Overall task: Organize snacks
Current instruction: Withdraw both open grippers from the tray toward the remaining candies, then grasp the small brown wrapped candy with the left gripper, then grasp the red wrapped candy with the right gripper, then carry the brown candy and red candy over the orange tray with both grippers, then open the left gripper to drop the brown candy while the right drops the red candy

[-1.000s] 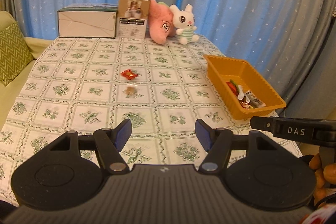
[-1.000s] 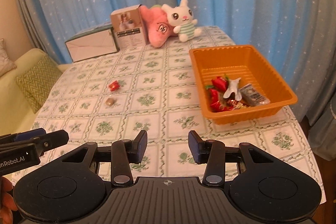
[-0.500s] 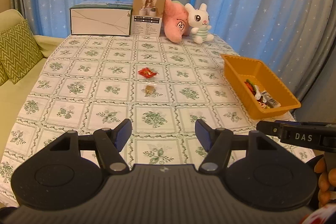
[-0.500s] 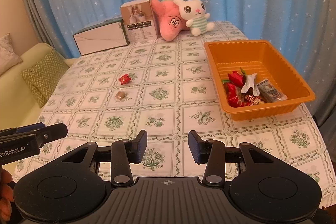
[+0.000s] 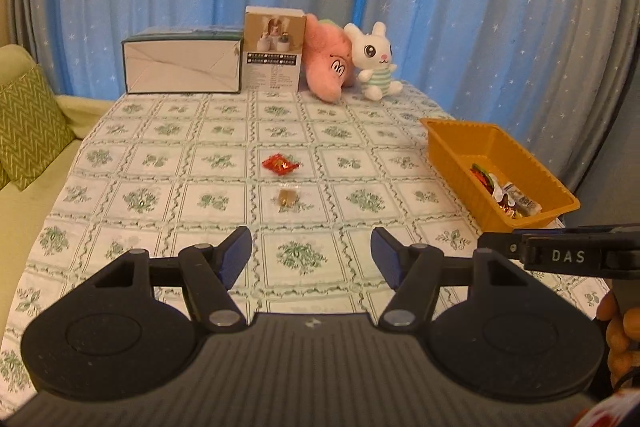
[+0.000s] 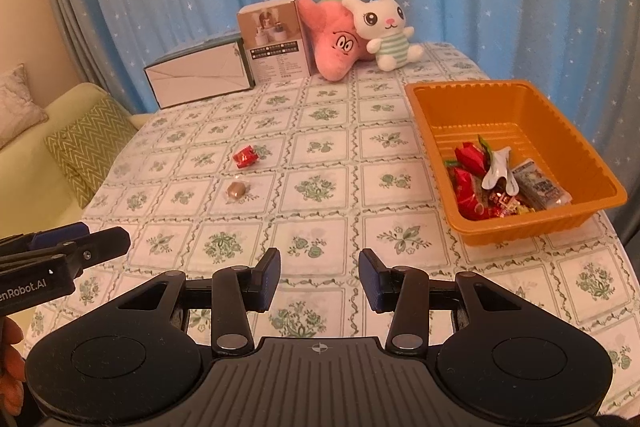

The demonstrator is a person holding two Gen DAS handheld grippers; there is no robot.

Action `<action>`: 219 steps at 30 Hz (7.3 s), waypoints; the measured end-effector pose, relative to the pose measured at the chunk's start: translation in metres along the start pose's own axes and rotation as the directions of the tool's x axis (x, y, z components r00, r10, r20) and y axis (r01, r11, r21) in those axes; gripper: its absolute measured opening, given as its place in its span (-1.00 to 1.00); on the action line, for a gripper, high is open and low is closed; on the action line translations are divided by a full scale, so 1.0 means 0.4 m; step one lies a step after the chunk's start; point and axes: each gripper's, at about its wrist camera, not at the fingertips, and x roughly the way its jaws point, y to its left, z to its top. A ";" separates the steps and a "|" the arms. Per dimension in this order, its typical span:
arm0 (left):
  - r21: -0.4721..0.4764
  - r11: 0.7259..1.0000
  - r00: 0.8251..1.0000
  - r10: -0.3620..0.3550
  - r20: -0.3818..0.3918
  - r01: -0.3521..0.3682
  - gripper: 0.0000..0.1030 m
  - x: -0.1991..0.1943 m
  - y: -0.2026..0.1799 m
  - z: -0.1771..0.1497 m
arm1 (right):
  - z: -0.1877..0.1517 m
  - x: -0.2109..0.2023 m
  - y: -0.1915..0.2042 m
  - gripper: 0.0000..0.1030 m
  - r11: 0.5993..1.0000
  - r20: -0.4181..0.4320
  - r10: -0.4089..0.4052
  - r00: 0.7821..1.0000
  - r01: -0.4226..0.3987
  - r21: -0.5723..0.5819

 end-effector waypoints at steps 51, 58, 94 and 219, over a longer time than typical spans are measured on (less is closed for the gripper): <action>0.141 0.989 0.982 -0.012 -0.189 0.039 -0.65 0.554 0.065 0.069 | 0.222 0.435 -0.021 -0.15 0.994 -0.083 0.032 0.996 -0.040 -0.102; 0.108 0.994 0.988 0.008 -0.153 0.009 -0.65 0.501 0.111 0.108 | 0.229 0.443 0.007 -0.15 0.990 -0.080 0.070 0.994 -0.079 -0.120; -0.046 0.996 0.987 0.067 -0.147 -0.075 -0.65 0.493 0.302 0.140 | 0.252 0.712 0.195 -0.16 0.937 -0.136 0.182 0.974 -0.214 -0.276; 0.151 0.933 0.944 -0.315 -0.102 0.328 -0.65 0.225 -0.558 0.157 | 0.127 -0.159 -0.433 -0.56 0.973 0.100 -0.228 0.969 0.224 0.047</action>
